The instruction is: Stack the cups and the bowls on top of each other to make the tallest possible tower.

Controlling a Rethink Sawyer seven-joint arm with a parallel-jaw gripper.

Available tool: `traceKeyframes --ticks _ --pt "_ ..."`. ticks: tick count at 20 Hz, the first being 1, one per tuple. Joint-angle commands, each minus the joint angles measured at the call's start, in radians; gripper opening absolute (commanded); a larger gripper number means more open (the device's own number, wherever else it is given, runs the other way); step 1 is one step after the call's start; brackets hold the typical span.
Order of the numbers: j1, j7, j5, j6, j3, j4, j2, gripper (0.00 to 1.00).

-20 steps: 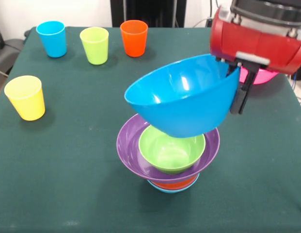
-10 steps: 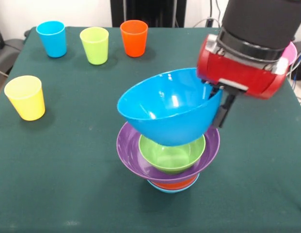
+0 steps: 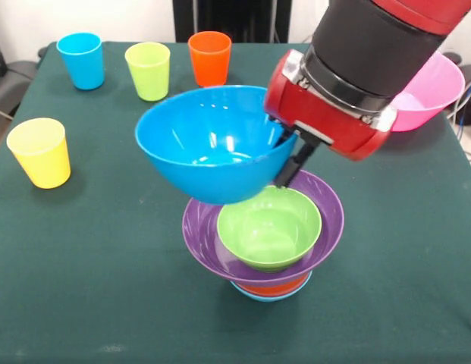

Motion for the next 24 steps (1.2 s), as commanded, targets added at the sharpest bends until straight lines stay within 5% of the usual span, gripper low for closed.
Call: traceKeyframes --ticks 1,12,24 --pt "0.049 -0.293 -0.149 0.271 0.013 -0.277 0.09 0.0" --pt "0.082 -0.327 -0.174 0.492 -0.004 -0.408 0.135 0.0" --pt "0.087 -0.33 -0.152 0.415 -0.03 -0.425 0.218 0.0"
